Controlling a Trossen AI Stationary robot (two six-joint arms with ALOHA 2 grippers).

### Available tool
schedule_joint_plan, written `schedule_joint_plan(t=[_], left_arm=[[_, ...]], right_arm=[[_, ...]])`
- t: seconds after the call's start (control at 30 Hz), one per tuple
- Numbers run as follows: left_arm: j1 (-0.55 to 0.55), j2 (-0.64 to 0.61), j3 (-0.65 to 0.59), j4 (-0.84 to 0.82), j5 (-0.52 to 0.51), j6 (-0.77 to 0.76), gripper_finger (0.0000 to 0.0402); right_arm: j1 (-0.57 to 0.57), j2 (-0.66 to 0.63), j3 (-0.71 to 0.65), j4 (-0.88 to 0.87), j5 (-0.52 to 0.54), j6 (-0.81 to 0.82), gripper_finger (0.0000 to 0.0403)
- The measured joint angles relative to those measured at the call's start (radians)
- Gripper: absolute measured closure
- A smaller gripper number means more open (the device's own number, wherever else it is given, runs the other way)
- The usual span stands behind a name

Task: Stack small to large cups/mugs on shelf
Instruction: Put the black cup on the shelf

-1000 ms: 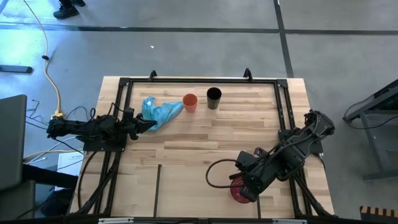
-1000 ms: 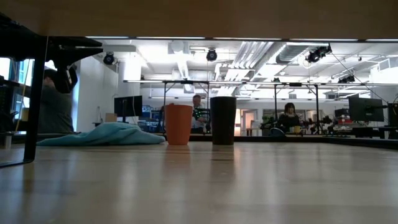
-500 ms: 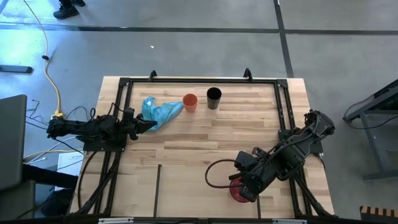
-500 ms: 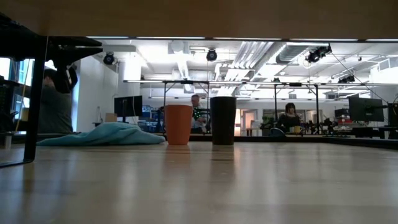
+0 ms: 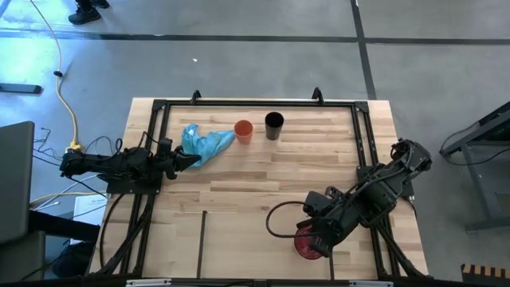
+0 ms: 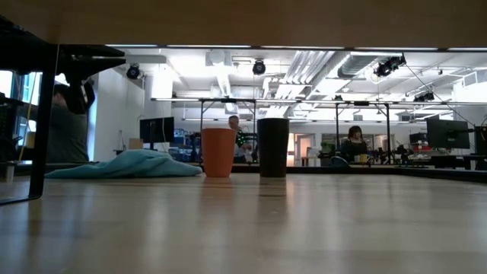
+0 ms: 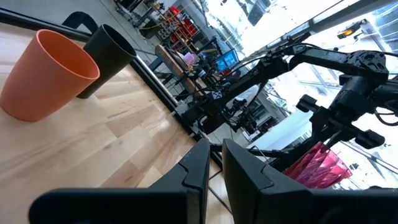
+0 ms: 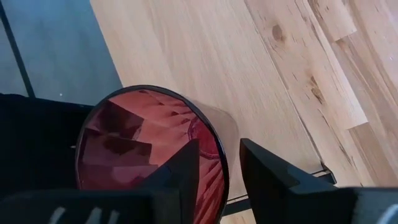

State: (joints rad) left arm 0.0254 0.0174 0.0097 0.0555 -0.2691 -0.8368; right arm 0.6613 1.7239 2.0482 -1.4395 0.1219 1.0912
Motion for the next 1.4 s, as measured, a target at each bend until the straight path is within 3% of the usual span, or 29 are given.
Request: schedule_joint_plan(t=[0.47,0.77,0.9,1.07,1.2,1.4], left_arm=[[0.000,0.000,0.000,0.000,-0.004,0.008,0.0367],[0.000,0.000,0.000,0.013,-0.008,0.017,0.0367],[0.000,0.000,0.000,0.146,-0.027,-0.005,0.0367],[0.001,0.000,0.010,0.301,-0.184,0.119,0.0367],[0.000,0.000,0.057,0.316,-0.251,0.186,0.0367],[0.001,0.084,0.184,0.282,-0.252,0.334,0.0367]], right_arm=[[0.000,-0.003,0.150,0.016,-0.002,-0.088,0.0295],[0.000,-0.003,0.310,-0.131,0.094,-0.137,0.0295],[-0.002,-0.065,0.287,-0.106,0.141,-0.258,0.0295],[-0.002,-0.138,0.302,-0.091,0.285,-0.430,0.0295],[-0.002,-0.203,0.301,-0.029,0.377,-0.603,0.0295],[-0.002,-0.269,0.301,0.052,0.446,-0.815,0.0295]])
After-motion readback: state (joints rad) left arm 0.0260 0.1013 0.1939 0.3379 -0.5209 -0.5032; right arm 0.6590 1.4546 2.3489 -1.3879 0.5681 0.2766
